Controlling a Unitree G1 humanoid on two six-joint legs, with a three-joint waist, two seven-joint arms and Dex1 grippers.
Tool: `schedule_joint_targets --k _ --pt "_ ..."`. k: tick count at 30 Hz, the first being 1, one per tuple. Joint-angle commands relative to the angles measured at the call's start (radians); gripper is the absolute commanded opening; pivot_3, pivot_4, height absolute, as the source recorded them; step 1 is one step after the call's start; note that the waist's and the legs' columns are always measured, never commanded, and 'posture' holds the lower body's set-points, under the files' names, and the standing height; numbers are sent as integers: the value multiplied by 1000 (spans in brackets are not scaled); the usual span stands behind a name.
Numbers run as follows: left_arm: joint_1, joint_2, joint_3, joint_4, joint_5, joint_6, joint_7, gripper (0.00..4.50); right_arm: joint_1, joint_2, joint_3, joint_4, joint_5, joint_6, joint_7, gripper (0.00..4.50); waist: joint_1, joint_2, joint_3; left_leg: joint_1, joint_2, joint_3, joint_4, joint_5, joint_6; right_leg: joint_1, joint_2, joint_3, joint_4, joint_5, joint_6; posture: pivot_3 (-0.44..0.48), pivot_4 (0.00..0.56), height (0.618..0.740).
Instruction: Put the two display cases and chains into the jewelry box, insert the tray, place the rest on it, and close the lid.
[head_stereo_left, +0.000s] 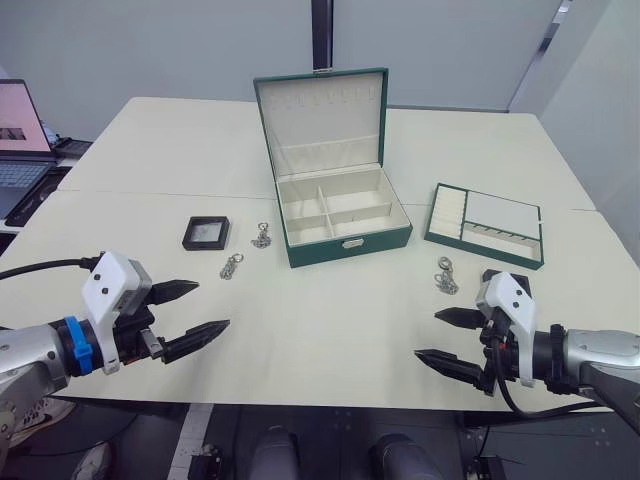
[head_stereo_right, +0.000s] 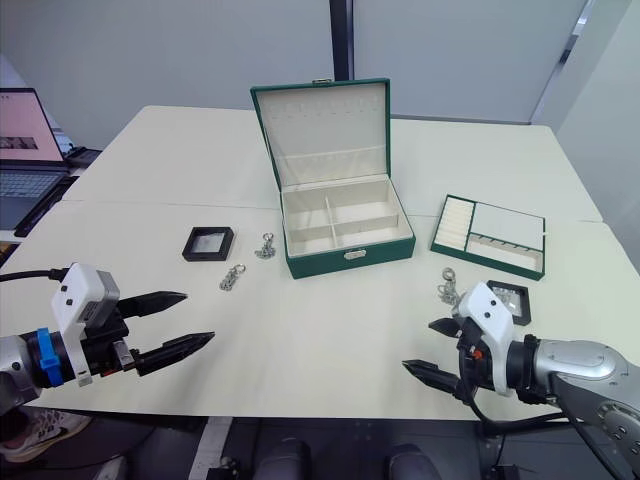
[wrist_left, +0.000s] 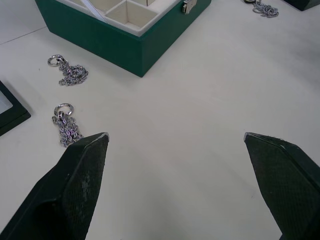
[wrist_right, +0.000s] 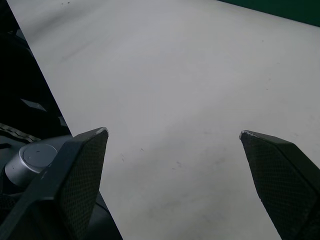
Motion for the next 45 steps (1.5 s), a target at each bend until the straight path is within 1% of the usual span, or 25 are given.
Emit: schedule_joint_targets --k 1,7,18,21,27,30,31,33,35,36,39,41,43,44,45 --pt "7 -11 -1 -24 2 -22 1 4500 -11 -13 -27 -19 18 -6 -2 4475 0 0 0 0 0 0 0 0 0 0 0 0 0 0 0 0 150 740" --pt "-9 -26 -5 -29 -14 1 30 4500 -32 -20 -22 -6 18 -4 3 4475 0 0 0 0 0 0 0 0 0 0 0 0 0 0 0 0 150 740" --pt "-15 -12 -29 -14 16 -3 44 4500 -38 -16 -18 -3 17 -1 -6 4475 0 0 0 0 0 0 0 0 0 0 0 0 0 0 0 0 150 740" --pt "-19 -19 -23 -15 -6 -2 36 4500 -38 -15 -19 -4 18 0 -9 4475 0 0 0 0 0 0 0 0 0 0 0 0 0 0 0 0 150 740" --pt "-22 -14 -26 -7 -10 5 35 4500 -42 -16 -14 -1 18 0 -13 4475 0 0 0 0 0 0 0 0 0 0 0 0 0 0 0 0 150 740" --pt "-39 0 -33 23 -37 47 29 4500 -45 -16 -13 0 17 -3 -11 4475 0 0 0 0 0 0 0 0 0 0 0 0 0 0 0 0 150 740" --pt "-54 4 -36 37 -49 64 31 4500 -45 -16 -14 -1 18 -5 -9 4305 0 0 0 0 0 0 0 0 0 0 0 0 0 0 0 0 150 740" --pt "-81 4 -47 57 -30 63 50 4106 -47 -16 -15 -2 20 -7 -7 3898 0 0 0 0 0 0 0 0 0 0 0 0 0 0 0 0 150 740" --pt "-94 6 -50 61 -29 73 55 3592 -50 -17 -16 -1 20 -7 -6 3215 0 0 0 0 0 0 0 0 0 0 0 0 0 0 0 0 150 740" --pt "-101 9 -50 58 -35 83 57 3245 -55 -17 -16 3 19 -8 -5 2835 0 0 0 0 0 0 0 0 0 0 0 0 0 0 0 0 150 740" --pt "-152 15 -73 64 -26 99 89 2233 -84 -20 -5 24 -2 -10 -9 1948 0 0 0 0 0 0 0 0 0 1 0 0 0 0 0 0 150 740" --pt "-195 20 -102 76 -12 106 111 1621 -113 -17 12 46 -30 -16 -17 1469 0 0 0 0 0 -1 0 0 0 0 0 0 0 0 0 0 150 740" --pt "-243 16 -136 89 -4 105 127 829 -156 -2 34 75 -57 -26 -28 876 0 0 0 0 0 0 0 0 0 0 0 0 0 0 0 0 150 740" --pt "-264 11 -151 94 0 107 137 622 -178 6 46 90 -72 -34 -32 705 0 0 0 0 0 0 0 0 0 0 0 0 0 0 0 0 150 740" --pt "-283 7 -167 98 3 110 149 272 -200 14 58 105 -90 -42 -35 436 0 0 0 0 0 0 0 0 0 1 0 0 0 0 0 0 150 740"
